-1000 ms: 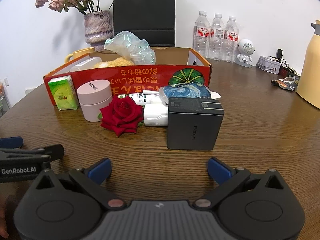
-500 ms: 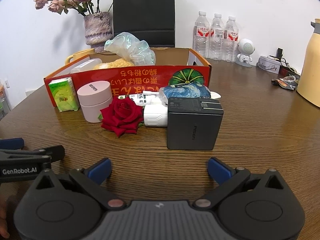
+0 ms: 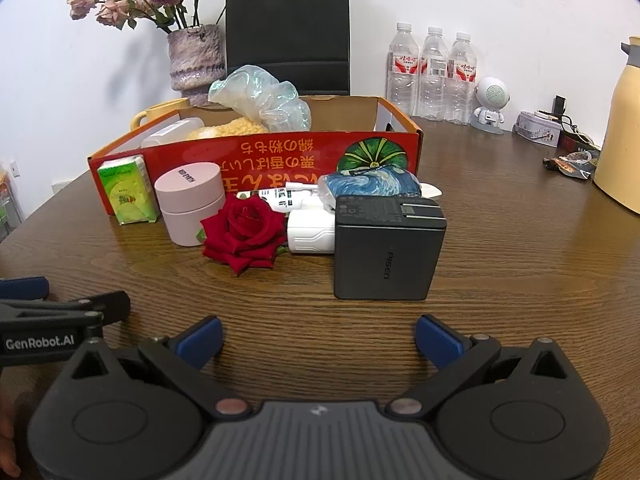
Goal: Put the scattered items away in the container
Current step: 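Move both tools back toward the remaining items beside the box, then grasp the pink round jar with the left gripper while the right grasps the black charger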
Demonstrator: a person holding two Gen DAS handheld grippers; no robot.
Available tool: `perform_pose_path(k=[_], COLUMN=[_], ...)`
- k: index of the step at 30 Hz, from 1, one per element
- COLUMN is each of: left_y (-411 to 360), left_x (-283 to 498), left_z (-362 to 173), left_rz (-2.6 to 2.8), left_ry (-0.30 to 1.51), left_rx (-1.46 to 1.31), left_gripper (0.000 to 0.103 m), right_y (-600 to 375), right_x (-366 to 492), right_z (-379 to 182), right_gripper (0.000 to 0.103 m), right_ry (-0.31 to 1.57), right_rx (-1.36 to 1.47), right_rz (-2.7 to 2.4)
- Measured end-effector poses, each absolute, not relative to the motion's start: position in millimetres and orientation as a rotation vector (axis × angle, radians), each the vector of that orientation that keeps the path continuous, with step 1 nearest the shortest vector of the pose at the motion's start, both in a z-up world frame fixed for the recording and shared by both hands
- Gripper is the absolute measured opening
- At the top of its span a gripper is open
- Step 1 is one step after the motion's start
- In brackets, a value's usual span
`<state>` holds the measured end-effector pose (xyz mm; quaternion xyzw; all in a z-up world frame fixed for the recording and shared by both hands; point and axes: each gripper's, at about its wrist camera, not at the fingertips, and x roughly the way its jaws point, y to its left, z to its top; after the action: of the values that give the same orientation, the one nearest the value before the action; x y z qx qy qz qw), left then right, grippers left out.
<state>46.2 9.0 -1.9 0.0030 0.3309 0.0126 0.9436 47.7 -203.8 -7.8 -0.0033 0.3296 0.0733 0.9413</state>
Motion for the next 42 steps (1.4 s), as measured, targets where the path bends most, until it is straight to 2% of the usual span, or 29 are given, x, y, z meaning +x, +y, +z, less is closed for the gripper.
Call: perform_pose_path(k=[11,13,15,17,18,21,26,33,39,42], left_y=[-1,-3,-8,-12,-14,-19,-15,6,23,25], left_x=[92,110,128,140,145,149,132,84,92,127], left_z=[27,33,34,30,28,22,23,58,82,104], left_rz=[-0.112,-0.153,-0.200,-0.213,-0.221,-0.217,-0.172,-0.213,-0.241,-0.250], left_ry=[0.587,0.601,0.626,0.649,0.658,0.662,0.646,0.542,0.544,0.535], left_rx=[-0.026,-0.051,-0.061,-0.061,-0.064,-0.060,-0.047,-0.083,-0.138,-0.130], left_gripper=[0.103,0.097,0.079,0.067,0.060,0.059,0.056,0.056,0.056,0.056], right_y=[-222,-230,-238,-245,-245,-244,-242,-245,-242,-240], right_x=[66,78,87,93,95,98,91,61,49,63], right_z=[-4,-2,1,2,1,0,3,24,55,78], right_gripper=[0.103,0.096,0.091,0.084,0.078,0.060,0.060,0.058,0.058,0.058], right_ry=[0.700,0.704,0.700,0.692,0.690,0.681,0.693,0.636,0.575,0.537], right_rx=[0.028,0.054,0.103,0.153,0.153,0.123,0.094,0.092,0.101,0.092], right_rz=[0.105,0.076,0.078,0.097,0.095,0.107,0.108,0.110,0.160,0.197])
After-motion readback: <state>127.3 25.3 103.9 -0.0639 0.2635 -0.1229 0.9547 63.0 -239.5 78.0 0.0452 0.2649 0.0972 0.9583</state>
